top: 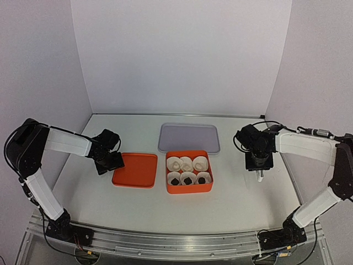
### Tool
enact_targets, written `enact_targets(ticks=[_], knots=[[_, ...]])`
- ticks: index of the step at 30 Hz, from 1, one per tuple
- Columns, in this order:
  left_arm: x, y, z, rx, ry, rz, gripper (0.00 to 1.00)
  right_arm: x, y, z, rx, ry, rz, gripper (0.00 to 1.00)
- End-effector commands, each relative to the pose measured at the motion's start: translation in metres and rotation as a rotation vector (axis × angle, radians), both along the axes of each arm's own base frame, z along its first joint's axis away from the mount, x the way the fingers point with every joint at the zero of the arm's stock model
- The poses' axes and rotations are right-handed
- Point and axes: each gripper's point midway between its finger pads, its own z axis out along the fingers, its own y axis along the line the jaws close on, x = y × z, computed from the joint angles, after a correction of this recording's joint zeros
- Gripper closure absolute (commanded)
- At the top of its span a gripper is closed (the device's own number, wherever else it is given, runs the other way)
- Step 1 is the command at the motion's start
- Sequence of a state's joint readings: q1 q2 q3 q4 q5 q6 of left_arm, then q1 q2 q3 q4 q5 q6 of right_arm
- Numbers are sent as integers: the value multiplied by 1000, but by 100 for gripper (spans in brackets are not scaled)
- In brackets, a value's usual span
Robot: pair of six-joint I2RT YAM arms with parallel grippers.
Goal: Pack the chocolate
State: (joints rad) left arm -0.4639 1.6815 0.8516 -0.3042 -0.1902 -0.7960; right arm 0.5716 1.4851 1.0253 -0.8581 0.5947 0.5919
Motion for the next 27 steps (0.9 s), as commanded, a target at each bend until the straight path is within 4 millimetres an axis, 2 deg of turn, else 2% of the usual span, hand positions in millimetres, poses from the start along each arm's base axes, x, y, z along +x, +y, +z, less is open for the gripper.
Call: enact_targets(ticks=[1, 3, 8, 15, 17, 20, 24, 27], knots=[[13, -6, -6, 2, 0, -40, 28, -2, 0, -28, 39, 7, -179, 61], [13, -5, -11, 18, 16, -40, 31, -4, 3, -41, 47, 42, -204, 59], [13, -3, -21, 48, 44, -59, 42, -13, 9, -62, 80, 103, -254, 47], [10, 6, -33, 124, 97, -61, 53, -24, 12, -74, 123, 137, -277, 41], [10, 7, -34, 129, 101, -61, 59, -23, 14, -69, 137, 128, -265, 35], [9, 7, -34, 133, 101, -67, 74, -18, 17, -53, 168, 90, -235, 29], [9, 12, -32, 158, 101, -62, 97, -9, 21, -25, 206, 17, -180, 27], [9, 17, -26, 186, 94, -52, 100, -4, 22, -5, 218, -33, -125, 27]])
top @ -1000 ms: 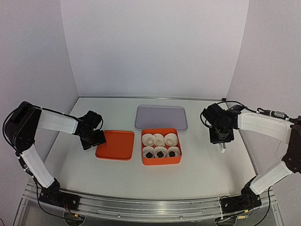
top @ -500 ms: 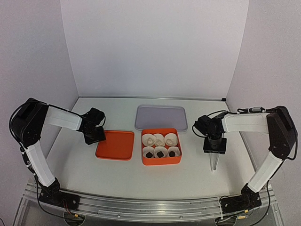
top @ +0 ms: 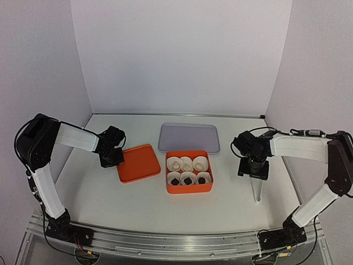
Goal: Pack the chocolate
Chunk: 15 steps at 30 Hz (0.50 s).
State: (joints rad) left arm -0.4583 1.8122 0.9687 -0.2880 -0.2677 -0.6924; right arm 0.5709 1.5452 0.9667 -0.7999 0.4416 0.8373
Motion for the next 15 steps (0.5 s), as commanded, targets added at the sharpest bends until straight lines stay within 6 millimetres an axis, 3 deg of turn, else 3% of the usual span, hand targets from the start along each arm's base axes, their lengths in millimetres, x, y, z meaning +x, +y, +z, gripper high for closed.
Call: enact_targets(ticks=[1, 5, 9, 12, 15], knots=[[-27, 20, -16, 88, 117, 11, 100, 14, 5, 43, 32, -118, 87, 27], [-27, 25, 10, 97, 63, 13, 100, 20, 7, 67, 22, -168, 196, 27], [-26, 19, 52, 23, -30, -5, 100, 28, 12, 88, 2, -238, 322, 26], [-28, 11, 87, -61, -92, -22, 100, 35, 20, 105, -5, -297, 432, 14], [-35, 9, 114, -109, -122, -22, 100, 45, 23, 126, -30, -370, 490, 12]])
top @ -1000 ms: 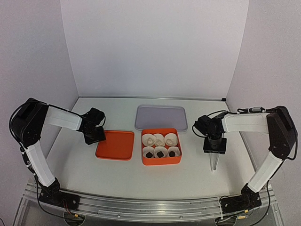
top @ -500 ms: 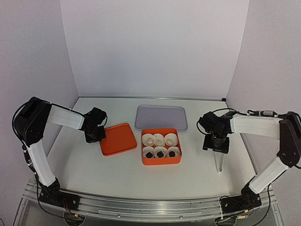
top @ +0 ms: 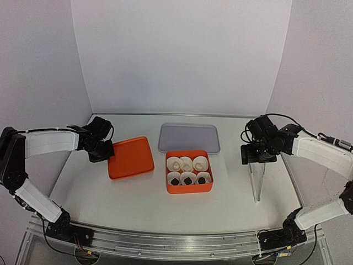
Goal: Pack the chocolate
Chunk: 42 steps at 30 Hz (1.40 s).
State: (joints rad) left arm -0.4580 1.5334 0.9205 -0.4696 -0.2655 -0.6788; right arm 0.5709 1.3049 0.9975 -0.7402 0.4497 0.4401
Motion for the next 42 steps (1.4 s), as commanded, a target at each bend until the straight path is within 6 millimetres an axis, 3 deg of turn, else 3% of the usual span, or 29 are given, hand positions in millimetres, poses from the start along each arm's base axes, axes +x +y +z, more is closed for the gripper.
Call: enact_targets(ticks=[1, 7, 10, 12, 15, 18, 22, 27, 34, 40, 42], knots=[[-5, -7, 58, -108, -84, -17, 100, 26, 14, 53, -14, -189, 162, 12], [-14, -36, 101, -241, -94, -156, 100, 30, 63, 83, 117, -309, 451, 8], [-19, -64, 121, -356, -99, -289, 100, 13, 98, 92, 220, -314, 675, 6], [-19, -70, 129, -372, -83, -318, 100, 2, 114, 98, 293, -309, 772, 6], [-15, -69, 133, -338, -80, -312, 100, 4, 125, 107, 416, -277, 700, 5], [-8, -78, 144, -329, -127, -311, 100, -8, 155, 115, 671, -148, 683, 5], [-6, -110, 163, -242, -205, -325, 100, -3, 186, 127, 911, 9, 593, 7], [5, -140, 163, -236, -224, -323, 100, 11, 212, 139, 1133, 91, 505, 8], [13, -175, 158, -264, -244, -325, 100, 25, 233, 127, 1208, 150, 444, 18], [18, -192, 163, -268, -270, -315, 100, 27, 255, 98, 1193, 242, 416, 23], [17, -196, 166, -280, -286, -322, 100, 28, 259, 89, 1192, 273, 411, 31]])
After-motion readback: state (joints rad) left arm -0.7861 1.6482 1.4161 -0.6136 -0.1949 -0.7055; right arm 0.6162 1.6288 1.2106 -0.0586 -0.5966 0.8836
